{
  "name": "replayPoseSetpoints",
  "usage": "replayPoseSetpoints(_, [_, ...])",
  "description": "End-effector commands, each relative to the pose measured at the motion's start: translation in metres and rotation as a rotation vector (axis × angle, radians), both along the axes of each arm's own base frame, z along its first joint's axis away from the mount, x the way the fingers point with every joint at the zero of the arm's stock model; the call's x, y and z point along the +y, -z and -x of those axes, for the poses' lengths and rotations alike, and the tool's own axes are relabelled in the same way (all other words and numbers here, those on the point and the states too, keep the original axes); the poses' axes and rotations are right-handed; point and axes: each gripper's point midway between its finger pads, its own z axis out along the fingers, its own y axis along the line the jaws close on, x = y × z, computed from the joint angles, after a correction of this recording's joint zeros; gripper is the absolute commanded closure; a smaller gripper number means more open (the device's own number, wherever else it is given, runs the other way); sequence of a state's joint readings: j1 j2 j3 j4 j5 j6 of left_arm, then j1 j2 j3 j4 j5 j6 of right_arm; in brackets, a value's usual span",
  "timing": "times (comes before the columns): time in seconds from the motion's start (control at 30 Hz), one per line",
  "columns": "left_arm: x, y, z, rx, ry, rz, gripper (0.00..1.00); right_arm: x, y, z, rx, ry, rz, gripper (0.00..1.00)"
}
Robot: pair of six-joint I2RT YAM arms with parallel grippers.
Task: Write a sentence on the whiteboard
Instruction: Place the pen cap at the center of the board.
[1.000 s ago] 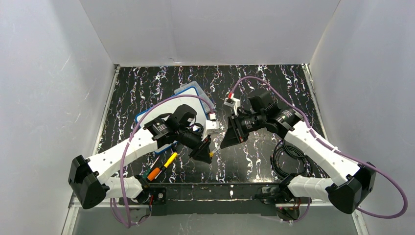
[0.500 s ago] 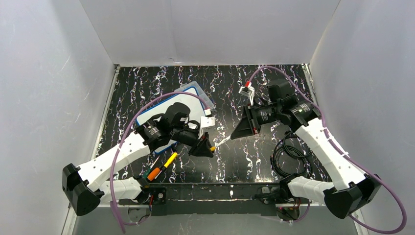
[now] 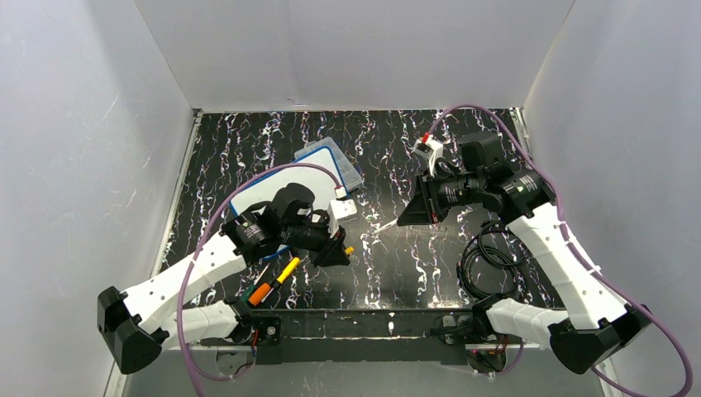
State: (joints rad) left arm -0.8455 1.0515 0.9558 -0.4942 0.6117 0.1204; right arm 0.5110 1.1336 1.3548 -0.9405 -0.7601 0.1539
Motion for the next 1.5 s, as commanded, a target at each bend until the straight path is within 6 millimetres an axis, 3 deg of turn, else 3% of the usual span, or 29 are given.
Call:
replayPoseSetpoints(0.0, [-0.003,0.002,-0.029,0.061,-0.274,0.015,1.0,-0.007,0.012,-0.029,-0.109,0.172,0.031,0.99])
replayPoseSetpoints(0.07, [-0.009,0.012,-0.044,0.112,-0.399,0.035,1.0,-0.006,0.017,-0.039,-0.139,0.222,0.01,0.99])
replayPoseSetpoints(0.27, [-0.011,0.073,-0.071,0.204,-0.647,-0.036,1.0,-0.021,0.023,-0.072,-0.248,0.43,0.019,0.99])
replayPoseSetpoints(0.63, [-0.024,0.147,-0.079,0.152,-0.652,-0.32,0.96,-0.045,0.027,-0.081,-0.348,0.589,0.008,0.99])
replayPoseSetpoints(0.83, [-0.03,0.165,-0.08,0.151,-0.641,-0.377,0.81,-0.05,0.028,-0.08,-0.363,0.613,0.008,0.99])
replayPoseSetpoints(0.97, [-0.029,0.169,-0.08,0.154,-0.65,-0.385,0.7,-0.052,0.029,-0.08,-0.367,0.621,0.009,0.99])
replayPoseSetpoints(1.13, [-0.031,0.159,-0.079,0.157,-0.648,-0.353,0.58,-0.051,0.029,-0.08,-0.368,0.618,0.006,0.99])
replayPoseSetpoints(1.3, [-0.033,0.127,-0.076,0.139,-0.618,-0.284,0.5,-0.051,0.025,-0.078,-0.373,0.615,-0.003,0.99])
replayPoseSetpoints(1.47, [-0.023,0.08,-0.07,0.109,-0.589,-0.207,0.39,-0.051,0.023,-0.078,-0.385,0.614,-0.021,0.99])
